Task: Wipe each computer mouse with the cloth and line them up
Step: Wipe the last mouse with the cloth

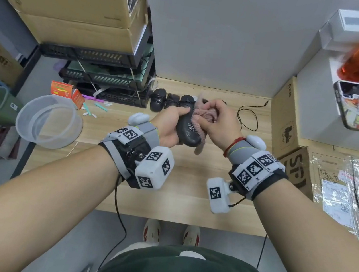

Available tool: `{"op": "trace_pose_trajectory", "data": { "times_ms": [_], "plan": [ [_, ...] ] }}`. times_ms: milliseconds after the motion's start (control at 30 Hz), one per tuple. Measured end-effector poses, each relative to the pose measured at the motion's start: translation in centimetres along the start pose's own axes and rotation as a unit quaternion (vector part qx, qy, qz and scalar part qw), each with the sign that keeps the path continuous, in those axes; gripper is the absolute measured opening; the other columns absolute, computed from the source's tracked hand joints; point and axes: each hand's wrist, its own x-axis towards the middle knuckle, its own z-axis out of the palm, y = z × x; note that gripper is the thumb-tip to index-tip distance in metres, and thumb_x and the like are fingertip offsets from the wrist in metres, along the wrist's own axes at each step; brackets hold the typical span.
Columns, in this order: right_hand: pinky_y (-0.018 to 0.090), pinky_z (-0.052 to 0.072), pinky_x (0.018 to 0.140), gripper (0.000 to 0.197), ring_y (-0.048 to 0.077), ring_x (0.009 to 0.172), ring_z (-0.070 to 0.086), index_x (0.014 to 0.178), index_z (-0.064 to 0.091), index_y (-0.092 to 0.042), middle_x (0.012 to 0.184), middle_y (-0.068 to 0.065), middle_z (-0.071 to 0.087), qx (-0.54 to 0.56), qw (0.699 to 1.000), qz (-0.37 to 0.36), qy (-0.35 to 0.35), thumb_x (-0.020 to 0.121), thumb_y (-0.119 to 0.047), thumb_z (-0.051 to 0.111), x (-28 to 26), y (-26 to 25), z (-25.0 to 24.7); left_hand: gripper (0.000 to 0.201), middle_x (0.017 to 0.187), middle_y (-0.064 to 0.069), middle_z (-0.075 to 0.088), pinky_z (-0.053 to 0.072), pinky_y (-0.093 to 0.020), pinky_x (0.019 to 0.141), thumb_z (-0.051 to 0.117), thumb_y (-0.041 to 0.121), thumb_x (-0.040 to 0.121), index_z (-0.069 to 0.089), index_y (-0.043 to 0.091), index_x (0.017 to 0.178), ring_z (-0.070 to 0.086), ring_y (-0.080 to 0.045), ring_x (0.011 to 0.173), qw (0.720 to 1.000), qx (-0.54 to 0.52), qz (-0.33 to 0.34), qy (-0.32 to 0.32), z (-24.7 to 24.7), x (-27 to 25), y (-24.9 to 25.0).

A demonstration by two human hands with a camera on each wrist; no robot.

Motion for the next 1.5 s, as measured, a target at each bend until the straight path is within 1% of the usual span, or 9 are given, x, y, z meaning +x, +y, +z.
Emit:
{"op": "trace_pose_trajectory", "data": {
  "times_ms": [367,600,733,867,1000,1100,1200,1333,1500],
  "plan": [
    [0.023,0.040,0.095,0.073,0.015,0.112,0.048,0.118,0.051,-0.031,0.125,0.005,0.047,-0.056,0.983,-0.066,-0.163,0.059,-0.036,0.094,-1.4,-1.9,-0.4,0.058,0.122,-0.015,0.062,0.054,-0.050,0.086,0.024,0.051,0.106,0.055,0.012,0.137,0.064,-0.032,0.102,0.996,-0.054,-0.020,-0.069,-0.5,-0.4,0.3],
    [0.034,0.053,0.081,0.021,0.015,0.084,0.063,0.095,0.056,-0.025,0.090,-0.006,0.065,0.001,1.000,-0.023,-0.009,0.086,-0.031,0.074,-0.7,-1.6,0.5,0.059,0.107,-0.013,0.072,0.059,-0.038,0.068,0.019,0.044,0.109,0.059,0.009,0.134,0.072,-0.025,0.086,0.997,-0.011,0.004,-0.082,0.0,-0.8,0.3],
    [0.017,0.045,0.088,0.052,0.013,0.105,0.056,0.118,0.052,-0.021,0.119,0.004,0.056,-0.007,0.988,-0.043,-0.151,0.077,-0.021,0.084,-1.1,-1.6,-0.4,0.053,0.109,-0.015,0.071,0.060,-0.038,0.064,0.026,0.041,0.109,0.060,0.008,0.133,0.072,-0.028,0.083,0.998,-0.043,-0.004,-0.055,-0.7,-0.5,0.4],
    [0.025,0.039,0.102,0.075,0.014,0.121,0.047,0.122,0.044,-0.035,0.132,0.004,0.045,-0.036,0.969,-0.064,-0.238,0.066,-0.026,0.092,-1.2,-1.5,-1.3,0.042,0.107,-0.017,0.067,0.060,-0.040,0.067,0.027,0.029,0.108,0.056,0.003,0.122,0.068,-0.031,0.090,0.998,-0.039,0.009,-0.040,-1.0,-0.6,0.6],
    [0.040,0.052,0.094,0.042,0.013,0.095,0.058,0.104,0.057,-0.030,0.103,-0.006,0.062,0.007,0.986,-0.058,-0.158,0.071,-0.023,0.082,-0.3,-1.1,-1.6,0.050,0.132,-0.020,0.064,0.054,-0.055,0.096,0.034,0.040,0.107,0.057,0.007,0.137,0.064,-0.037,0.118,0.999,-0.030,0.004,-0.031,-1.0,-0.4,0.6],
    [0.046,0.052,0.090,0.026,0.015,0.088,0.060,0.089,0.055,-0.038,0.091,-0.012,0.063,-0.006,0.994,-0.049,-0.094,0.069,-0.038,0.071,-0.4,-1.4,-1.0,0.048,0.110,-0.015,0.070,0.059,-0.042,0.081,0.036,0.041,0.107,0.061,0.007,0.129,0.071,-0.029,0.090,0.999,-0.025,0.007,-0.026,-0.7,-0.5,0.7],
    [0.030,0.044,0.097,0.054,0.016,0.109,0.055,0.108,0.051,-0.031,0.114,-0.002,0.057,-0.024,0.991,-0.052,-0.117,0.066,-0.043,0.083,-0.9,-2.6,-0.2,0.041,0.095,-0.015,0.069,0.060,-0.032,0.060,0.031,0.029,0.108,0.061,0.004,0.120,0.071,-0.025,0.073,0.998,-0.039,0.009,-0.041,-0.3,-0.6,0.9],
    [0.027,0.033,0.110,0.091,0.015,0.127,0.041,0.137,0.044,-0.023,0.129,-0.002,0.040,-0.075,0.973,-0.088,-0.202,0.061,-0.031,0.095,-1.3,-3.4,-0.7,0.044,0.102,-0.020,0.066,0.062,-0.040,0.060,0.026,0.024,0.108,0.057,-0.002,0.125,0.069,-0.032,0.087,0.998,-0.046,0.018,-0.028,-0.7,-1.0,1.6],
    [0.036,0.051,0.093,0.047,0.013,0.096,0.059,0.100,0.056,-0.035,0.102,-0.007,0.064,-0.041,0.991,-0.053,-0.117,0.065,-0.048,0.082,-0.2,-2.1,-1.0,0.052,0.127,-0.017,0.066,0.060,-0.043,0.083,0.029,0.040,0.109,0.055,0.008,0.140,0.066,-0.032,0.113,0.999,0.010,0.012,-0.047,-0.7,-1.1,1.2]
  ]
}}
